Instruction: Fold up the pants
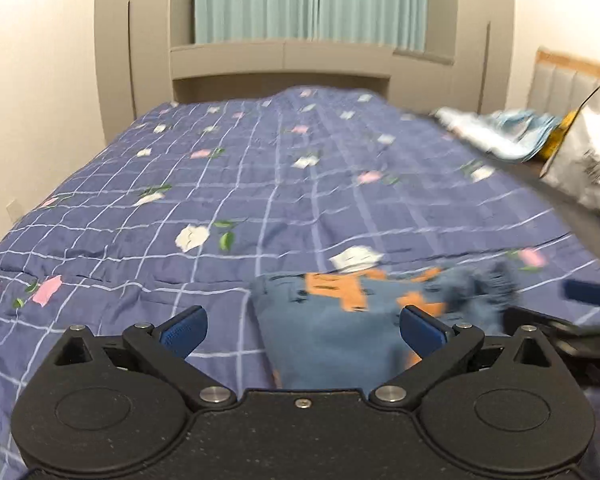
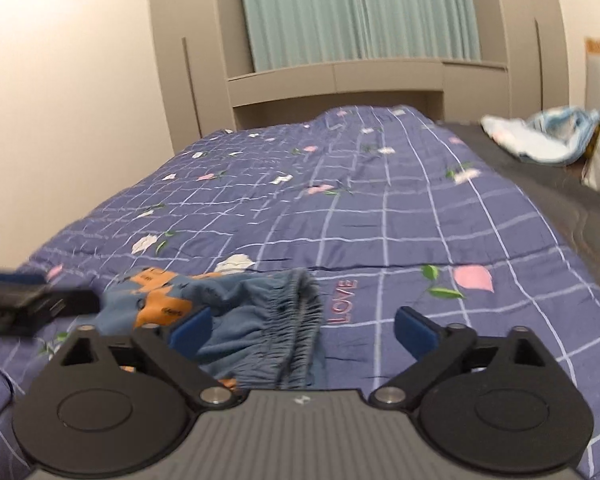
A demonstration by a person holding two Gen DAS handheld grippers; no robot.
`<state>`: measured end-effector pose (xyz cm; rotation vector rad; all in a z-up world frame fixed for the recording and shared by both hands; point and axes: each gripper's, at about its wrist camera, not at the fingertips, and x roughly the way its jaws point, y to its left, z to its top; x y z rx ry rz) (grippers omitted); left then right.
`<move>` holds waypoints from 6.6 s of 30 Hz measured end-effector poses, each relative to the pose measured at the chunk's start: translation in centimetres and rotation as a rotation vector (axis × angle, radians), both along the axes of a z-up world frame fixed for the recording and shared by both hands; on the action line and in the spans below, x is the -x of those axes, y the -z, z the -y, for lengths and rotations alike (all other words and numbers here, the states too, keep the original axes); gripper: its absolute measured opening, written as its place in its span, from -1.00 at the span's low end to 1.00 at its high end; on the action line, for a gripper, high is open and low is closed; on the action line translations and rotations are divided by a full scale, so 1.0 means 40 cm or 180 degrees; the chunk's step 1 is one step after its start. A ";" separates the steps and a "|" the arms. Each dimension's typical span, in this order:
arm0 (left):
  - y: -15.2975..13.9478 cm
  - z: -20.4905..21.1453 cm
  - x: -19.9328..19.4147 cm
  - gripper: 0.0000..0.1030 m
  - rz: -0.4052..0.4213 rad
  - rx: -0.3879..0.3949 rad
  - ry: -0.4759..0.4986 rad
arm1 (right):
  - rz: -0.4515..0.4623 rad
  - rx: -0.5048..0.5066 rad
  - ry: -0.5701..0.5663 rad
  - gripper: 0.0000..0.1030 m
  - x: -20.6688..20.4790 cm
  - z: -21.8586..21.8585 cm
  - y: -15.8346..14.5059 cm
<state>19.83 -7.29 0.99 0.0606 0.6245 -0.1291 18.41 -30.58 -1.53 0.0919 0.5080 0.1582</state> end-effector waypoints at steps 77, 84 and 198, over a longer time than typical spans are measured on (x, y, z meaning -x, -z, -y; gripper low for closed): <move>0.029 -0.077 0.196 0.99 -0.0240 0.0688 -0.0053 | 0.0183 -0.0347 -0.0154 1.00 0.206 -0.016 0.070; 0.043 -0.071 0.136 0.99 -0.0184 0.0859 -0.0043 | 0.0276 -0.0532 -0.0315 1.00 0.146 0.021 0.061; 0.080 0.157 -0.084 -0.37 -0.0513 0.1175 0.0369 | 0.0433 -0.0389 0.0429 -0.15 -0.014 0.230 0.069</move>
